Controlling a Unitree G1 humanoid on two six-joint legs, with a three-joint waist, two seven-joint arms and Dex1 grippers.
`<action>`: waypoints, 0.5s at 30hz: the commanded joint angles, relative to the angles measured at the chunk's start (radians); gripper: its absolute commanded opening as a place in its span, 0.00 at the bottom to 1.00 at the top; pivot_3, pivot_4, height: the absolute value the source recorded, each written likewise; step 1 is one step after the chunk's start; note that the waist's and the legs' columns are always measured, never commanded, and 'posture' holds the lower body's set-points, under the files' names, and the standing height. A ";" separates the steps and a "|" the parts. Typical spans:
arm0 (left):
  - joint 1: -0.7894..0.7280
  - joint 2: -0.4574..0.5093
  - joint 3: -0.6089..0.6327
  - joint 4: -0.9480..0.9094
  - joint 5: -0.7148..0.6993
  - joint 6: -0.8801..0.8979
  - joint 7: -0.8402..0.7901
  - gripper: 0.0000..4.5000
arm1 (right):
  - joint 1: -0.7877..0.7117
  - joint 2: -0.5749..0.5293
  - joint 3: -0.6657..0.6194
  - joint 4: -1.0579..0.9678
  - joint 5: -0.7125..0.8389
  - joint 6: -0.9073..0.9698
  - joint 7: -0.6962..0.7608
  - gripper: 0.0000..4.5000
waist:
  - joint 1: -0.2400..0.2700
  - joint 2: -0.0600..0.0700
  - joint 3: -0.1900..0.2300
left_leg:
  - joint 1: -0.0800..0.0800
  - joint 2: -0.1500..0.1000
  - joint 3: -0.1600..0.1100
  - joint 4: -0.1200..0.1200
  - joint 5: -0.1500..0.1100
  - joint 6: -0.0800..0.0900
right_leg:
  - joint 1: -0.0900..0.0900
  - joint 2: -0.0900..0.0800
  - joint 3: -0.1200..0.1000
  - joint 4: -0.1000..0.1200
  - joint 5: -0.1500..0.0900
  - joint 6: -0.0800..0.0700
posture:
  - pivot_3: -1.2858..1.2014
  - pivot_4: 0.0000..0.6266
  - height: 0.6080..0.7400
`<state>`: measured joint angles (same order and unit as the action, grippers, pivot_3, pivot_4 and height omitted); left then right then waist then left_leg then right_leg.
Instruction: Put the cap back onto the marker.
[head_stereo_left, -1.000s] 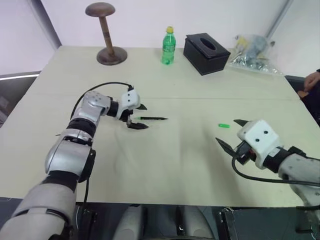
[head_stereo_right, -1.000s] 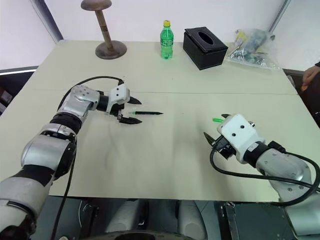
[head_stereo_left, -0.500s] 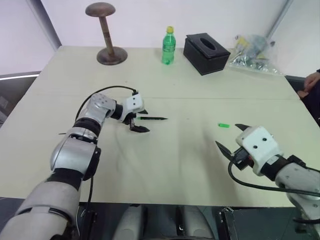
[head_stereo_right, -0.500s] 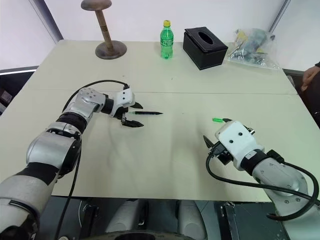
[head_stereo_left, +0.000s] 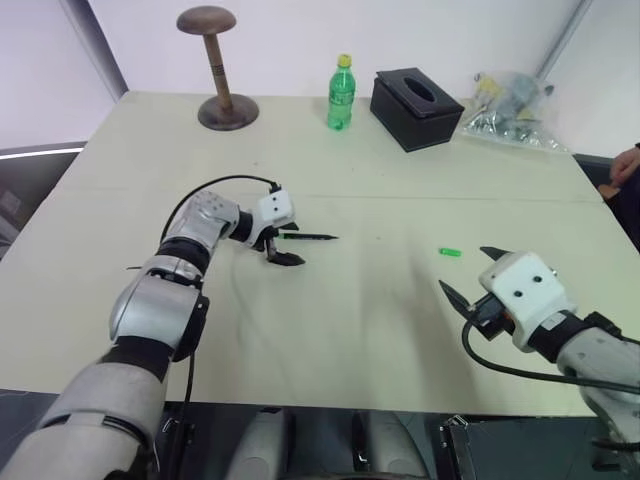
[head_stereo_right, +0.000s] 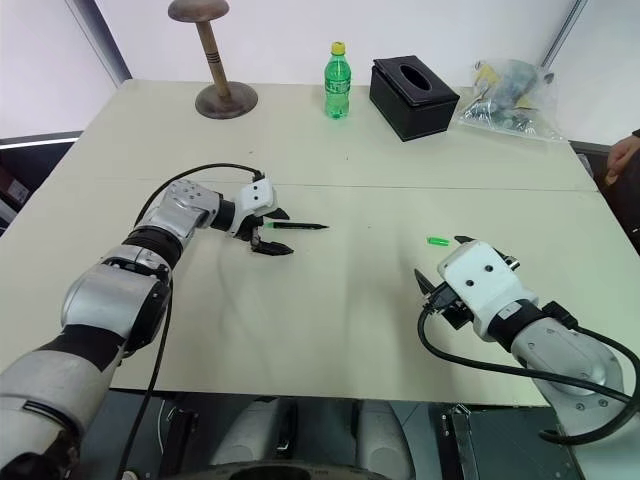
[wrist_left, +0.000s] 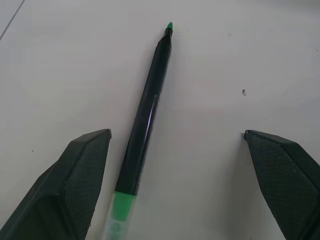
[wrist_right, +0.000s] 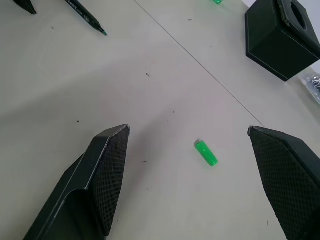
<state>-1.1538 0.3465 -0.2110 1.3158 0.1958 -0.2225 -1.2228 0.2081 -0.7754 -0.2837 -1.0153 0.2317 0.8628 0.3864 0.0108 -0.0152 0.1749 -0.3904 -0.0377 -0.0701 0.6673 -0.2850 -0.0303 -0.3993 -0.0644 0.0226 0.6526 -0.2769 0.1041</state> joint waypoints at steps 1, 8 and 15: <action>-0.008 -0.005 0.003 0.006 0.018 0.007 0.025 0.99 | 0.006 -0.015 -0.033 -0.032 0.010 -0.024 -0.012 0.86 | 0.000 0.000 0.000 | 0.000 0.000 0.000 0.000 0.000 0.000 | 0.000 0.000 0.000 0.000 0.000 0.000 | 0.52 0.24 1.00; -0.004 -0.006 0.005 0.005 0.016 0.005 0.014 0.48 | 0.015 -0.024 -0.041 -0.032 0.023 -0.028 -0.021 0.86 | -0.001 0.000 0.000 | 0.000 0.000 0.000 0.000 0.000 0.000 | 0.000 0.000 0.000 0.001 0.000 0.000 | 0.52 0.24 1.00; -0.005 -0.008 0.015 0.002 0.004 0.002 -0.004 0.15 | 0.030 -0.032 -0.052 -0.032 0.040 -0.031 -0.030 0.86 | -0.001 0.000 0.000 | 0.000 0.000 0.000 0.000 0.000 0.000 | 0.000 0.000 0.000 0.001 0.000 0.000 | 0.52 0.24 1.00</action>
<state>-1.1534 0.3356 -0.2101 1.3158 0.1968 -0.2231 -1.2196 0.2372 -0.8018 -0.3035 -1.0153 0.2610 0.8510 0.3679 0.0094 -0.0153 0.1748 -0.3902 -0.0377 -0.0701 0.6675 -0.2850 -0.0303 -0.3995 -0.0643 0.0226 0.6537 -0.2770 0.1041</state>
